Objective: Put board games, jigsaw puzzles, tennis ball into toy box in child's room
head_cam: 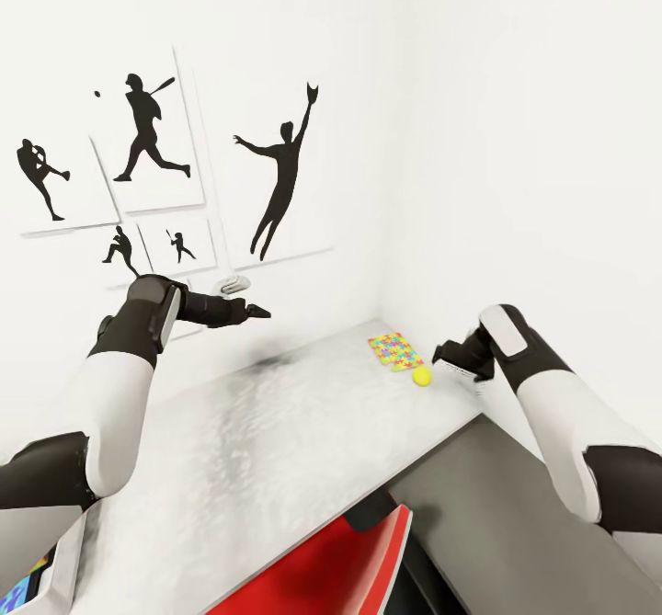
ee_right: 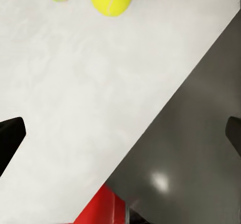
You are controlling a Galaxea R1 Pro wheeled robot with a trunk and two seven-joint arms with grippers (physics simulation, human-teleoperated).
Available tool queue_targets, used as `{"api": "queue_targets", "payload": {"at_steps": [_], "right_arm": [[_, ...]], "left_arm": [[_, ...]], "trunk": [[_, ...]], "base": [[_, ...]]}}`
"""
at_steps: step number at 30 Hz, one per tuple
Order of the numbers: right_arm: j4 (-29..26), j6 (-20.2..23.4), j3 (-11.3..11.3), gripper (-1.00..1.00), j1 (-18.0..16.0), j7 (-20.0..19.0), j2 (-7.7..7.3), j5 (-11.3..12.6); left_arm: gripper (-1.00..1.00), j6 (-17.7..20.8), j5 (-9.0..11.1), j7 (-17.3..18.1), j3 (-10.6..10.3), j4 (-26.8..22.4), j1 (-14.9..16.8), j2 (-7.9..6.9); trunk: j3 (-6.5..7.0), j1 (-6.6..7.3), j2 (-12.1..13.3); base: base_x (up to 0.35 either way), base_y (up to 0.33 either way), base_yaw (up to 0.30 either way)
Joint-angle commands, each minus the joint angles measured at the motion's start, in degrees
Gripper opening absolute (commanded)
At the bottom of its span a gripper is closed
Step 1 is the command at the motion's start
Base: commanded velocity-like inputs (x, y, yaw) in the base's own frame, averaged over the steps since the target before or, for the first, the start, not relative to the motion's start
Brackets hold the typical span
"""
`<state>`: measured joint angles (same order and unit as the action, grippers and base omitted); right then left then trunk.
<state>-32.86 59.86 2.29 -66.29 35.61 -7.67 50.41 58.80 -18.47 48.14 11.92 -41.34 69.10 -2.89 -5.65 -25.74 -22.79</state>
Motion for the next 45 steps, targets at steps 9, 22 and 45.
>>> {"api": "queue_targets", "payload": {"at_steps": [9, 22, 45], "right_arm": [[-8.51, 0.14, 5.23, 1.00, 0.61, 0.60, 0.11, 0.64], [-9.09, 0.14, 7.31, 1.00, -2.06, 0.64, 0.05, 0.57], [-3.36, 0.14, 7.05, 1.00, -7.44, 0.39, -0.76, 0.66]], "left_arm": [[1.00, 0.61, -0.54, 0.89, 0.17, -0.44, 0.13, 0.07], [1.00, 1.12, -0.58, 9.71, 0.07, -6.39, 0.28, 0.07], [1.00, 1.12, -0.58, 14.04, 0.05, -7.24, 2.14, 0.13]], "trunk": [[-0.29, -0.04, -0.13], [-1.43, -0.04, -0.13], [-3.61, -0.04, -0.13]], "base": [[0.000, 0.000, 0.000], [0.000, 0.000, 0.000], [0.000, 0.000, 0.000]]}}
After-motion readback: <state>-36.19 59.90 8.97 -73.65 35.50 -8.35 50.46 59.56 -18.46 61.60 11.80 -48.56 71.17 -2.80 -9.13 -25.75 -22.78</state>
